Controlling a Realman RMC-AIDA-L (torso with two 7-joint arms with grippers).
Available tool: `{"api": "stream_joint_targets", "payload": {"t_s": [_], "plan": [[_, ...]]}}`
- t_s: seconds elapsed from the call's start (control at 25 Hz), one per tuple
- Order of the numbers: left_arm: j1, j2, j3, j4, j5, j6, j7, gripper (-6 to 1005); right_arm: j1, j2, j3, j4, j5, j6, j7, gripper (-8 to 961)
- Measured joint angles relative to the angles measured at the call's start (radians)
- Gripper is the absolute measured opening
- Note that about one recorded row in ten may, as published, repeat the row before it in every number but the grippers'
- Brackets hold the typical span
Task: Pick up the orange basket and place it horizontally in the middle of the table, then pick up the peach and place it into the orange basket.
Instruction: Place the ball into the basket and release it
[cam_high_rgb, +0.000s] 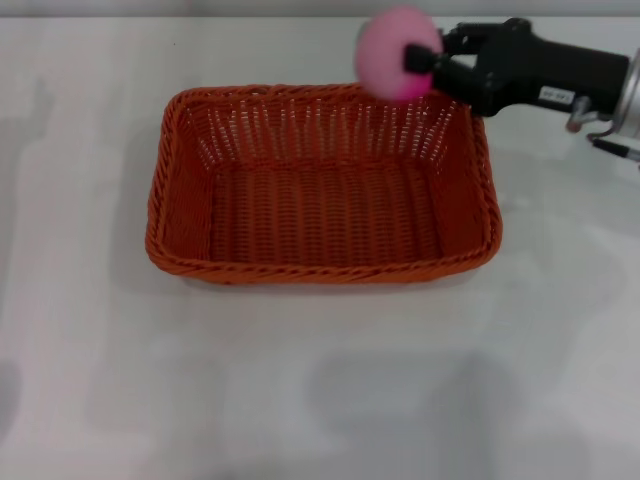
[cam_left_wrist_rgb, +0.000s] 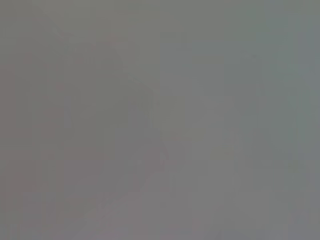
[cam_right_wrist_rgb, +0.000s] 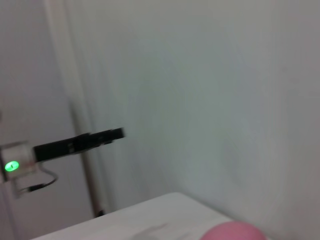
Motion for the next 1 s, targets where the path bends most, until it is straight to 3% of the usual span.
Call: {"api": "stream_joint_targets", "payload": {"t_s": [0.36,0.6,1.0], "plan": [[-0.001,0.000,0.002,0.002,0.000,-0.002,0.000,847,0.006,0.002,-0.137,0.009,0.046,-0.018,-0.022,252],[-0.002,0.000,0.003,0.005,0.001,-0.005,0.000,847,0.010,0.002,-0.245,0.011,0.092,-0.101,-0.034,252],[-0.002,0.000,0.000,0.010,-0.001,-0.011,-0.007,848,0.016,0.003,-0.287,0.001,0.101,-0.119,-0.038,253]]}}
